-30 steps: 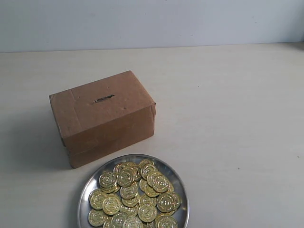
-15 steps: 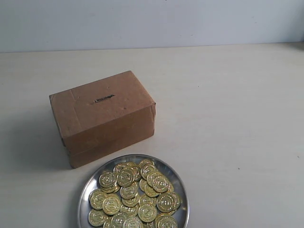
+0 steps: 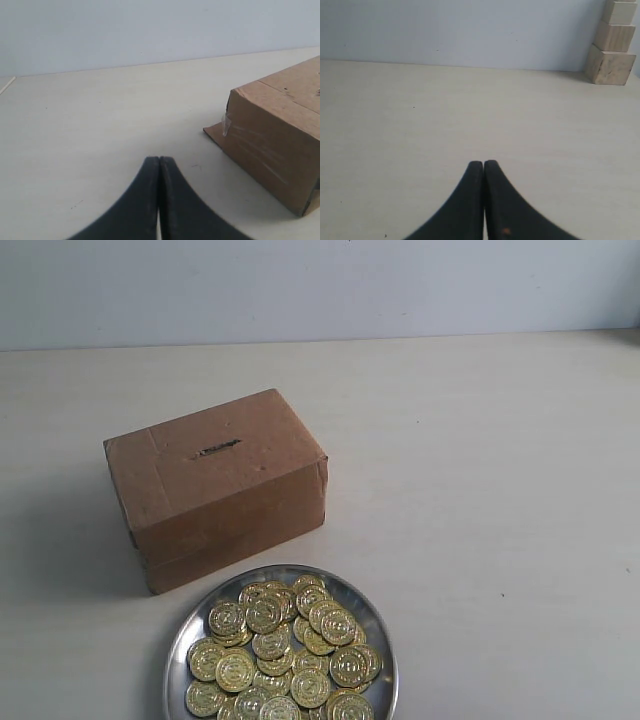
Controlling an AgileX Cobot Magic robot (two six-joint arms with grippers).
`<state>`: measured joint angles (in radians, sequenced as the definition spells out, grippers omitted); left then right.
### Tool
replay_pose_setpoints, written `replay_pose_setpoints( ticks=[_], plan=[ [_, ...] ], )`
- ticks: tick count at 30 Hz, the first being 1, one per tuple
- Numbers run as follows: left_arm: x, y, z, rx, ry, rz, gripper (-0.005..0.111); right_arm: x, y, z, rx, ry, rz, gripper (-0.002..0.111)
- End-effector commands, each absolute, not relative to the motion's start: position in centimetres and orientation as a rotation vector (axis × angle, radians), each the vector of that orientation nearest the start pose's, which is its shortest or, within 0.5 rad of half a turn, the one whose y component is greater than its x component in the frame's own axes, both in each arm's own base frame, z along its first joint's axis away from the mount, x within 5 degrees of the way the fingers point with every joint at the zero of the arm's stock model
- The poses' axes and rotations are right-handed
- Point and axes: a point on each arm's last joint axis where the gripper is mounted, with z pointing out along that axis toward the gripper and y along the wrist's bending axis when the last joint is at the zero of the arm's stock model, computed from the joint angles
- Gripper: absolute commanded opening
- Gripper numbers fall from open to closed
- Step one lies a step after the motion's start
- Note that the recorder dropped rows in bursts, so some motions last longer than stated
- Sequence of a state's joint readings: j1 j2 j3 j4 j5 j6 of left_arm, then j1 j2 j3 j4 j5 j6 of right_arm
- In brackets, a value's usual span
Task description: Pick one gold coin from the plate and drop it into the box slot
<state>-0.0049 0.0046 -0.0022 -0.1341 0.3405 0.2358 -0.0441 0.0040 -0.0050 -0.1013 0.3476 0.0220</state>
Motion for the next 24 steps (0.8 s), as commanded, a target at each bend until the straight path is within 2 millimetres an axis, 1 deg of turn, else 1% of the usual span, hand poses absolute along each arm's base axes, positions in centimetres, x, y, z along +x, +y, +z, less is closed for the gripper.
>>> replay_pose_setpoints(
  ticks=[1,24],
  plan=[
    [5.36,-0.46,18.32,0.133,1.811,0.025,0.0,5.32,-0.58,18.21,0.002,1.829,-0.118,0.0],
    [5.33,-0.47,18.21,0.136,1.823,0.023,0.0,5.32,-0.58,18.22,0.004,1.828,-0.115,0.0]
  ],
)
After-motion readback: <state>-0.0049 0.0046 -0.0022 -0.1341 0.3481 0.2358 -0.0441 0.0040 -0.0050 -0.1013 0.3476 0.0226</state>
